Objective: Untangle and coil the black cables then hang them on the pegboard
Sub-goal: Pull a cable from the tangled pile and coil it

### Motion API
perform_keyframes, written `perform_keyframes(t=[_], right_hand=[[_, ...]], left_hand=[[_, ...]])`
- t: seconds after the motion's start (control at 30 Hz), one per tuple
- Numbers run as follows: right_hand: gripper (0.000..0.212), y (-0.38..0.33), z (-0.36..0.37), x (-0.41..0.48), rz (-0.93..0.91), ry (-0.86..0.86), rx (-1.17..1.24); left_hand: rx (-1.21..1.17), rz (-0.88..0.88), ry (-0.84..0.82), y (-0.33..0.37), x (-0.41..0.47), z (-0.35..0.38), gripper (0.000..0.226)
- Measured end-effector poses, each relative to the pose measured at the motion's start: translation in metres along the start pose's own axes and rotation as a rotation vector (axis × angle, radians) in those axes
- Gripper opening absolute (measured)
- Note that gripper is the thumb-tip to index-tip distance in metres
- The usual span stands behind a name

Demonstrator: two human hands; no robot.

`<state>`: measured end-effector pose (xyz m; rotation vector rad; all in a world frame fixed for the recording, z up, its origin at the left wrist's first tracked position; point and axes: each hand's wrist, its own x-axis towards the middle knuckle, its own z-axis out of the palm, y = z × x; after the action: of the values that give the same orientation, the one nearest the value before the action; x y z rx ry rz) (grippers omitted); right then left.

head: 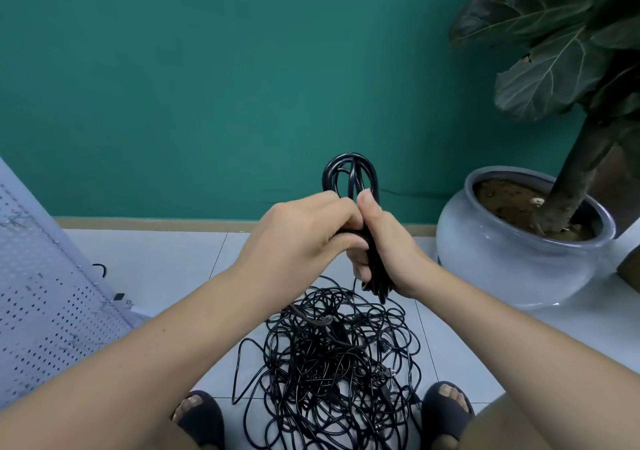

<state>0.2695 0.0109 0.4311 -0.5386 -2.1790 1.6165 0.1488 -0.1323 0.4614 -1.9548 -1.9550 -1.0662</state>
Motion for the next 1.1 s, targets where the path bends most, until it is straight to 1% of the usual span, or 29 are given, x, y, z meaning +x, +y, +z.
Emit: perform_keyframes(t=[0.07, 0.13, 0.23, 0.3, 0.37, 0.47, 0.53, 0.63, 0.7, 0.77, 0.87, 0.9, 1.0, 1.07, 1.1], right_hand=[[0.091, -0.001, -0.002, -0.001, -0.03, -0.02, 0.053], [0.085, -0.002, -0.006, -0.002, -0.041, -0.023, 0.063], [0.069, -0.002, -0.006, -0.004, -0.033, -0.032, 0.042], [0.065, -0.002, -0.006, -0.005, -0.022, -0.056, 0.031], [0.058, -0.004, -0.006, -0.006, -0.031, -0.086, -0.016], [0.05, -0.002, -0.005, -0.008, -0.034, -0.122, -0.16], [0.047, 0.003, -0.003, -0.008, -0.048, -0.105, -0.277], [0.041, 0.007, 0.003, -0.009, -0.055, -0.032, -0.424], [0.04, 0.006, 0.007, -0.009, -0.063, 0.013, -0.444], [0.041, 0.005, 0.009, -0.009, -0.082, 0.062, -0.436], [0.04, 0.001, 0.012, -0.009, -0.1, 0.079, -0.414], [0.039, -0.001, 0.013, -0.01, -0.108, 0.06, -0.408], [0.037, -0.001, 0.016, -0.015, -0.112, -0.009, -0.293], [0.038, -0.001, 0.015, -0.014, -0.12, -0.057, -0.207], [0.034, -0.002, 0.014, -0.012, -0.124, -0.077, -0.181]], left_hand=[[0.073, 0.078, 0.034, -0.001, 0.002, -0.003, 0.01], [0.09, 0.122, 0.084, -0.002, 0.005, -0.007, 0.007], [0.101, 0.127, 0.137, -0.007, 0.006, -0.015, 0.009], [0.121, 0.118, 0.149, -0.009, 0.006, -0.018, 0.015], [0.114, 0.142, 0.154, -0.009, 0.006, -0.021, 0.013], [0.115, 0.145, 0.179, -0.008, 0.012, -0.029, 0.011], [0.125, 0.064, 0.203, -0.009, 0.015, -0.03, 0.011], [0.0, -0.211, 0.251, -0.01, 0.015, -0.023, 0.017], [-0.084, -0.36, 0.271, -0.009, 0.016, -0.015, 0.021], [-0.153, -0.455, 0.268, -0.008, 0.017, -0.009, 0.026], [-0.46, -0.656, 0.186, -0.005, 0.018, -0.001, 0.029], [-0.529, -0.685, 0.166, -0.004, 0.018, 0.002, 0.027], [-0.603, -0.667, 0.178, -0.004, 0.019, 0.003, 0.018], [-0.7, -0.658, 0.169, -0.006, 0.022, 0.001, 0.019], [-0.772, -0.662, 0.162, -0.008, 0.023, 0.001, 0.021]])
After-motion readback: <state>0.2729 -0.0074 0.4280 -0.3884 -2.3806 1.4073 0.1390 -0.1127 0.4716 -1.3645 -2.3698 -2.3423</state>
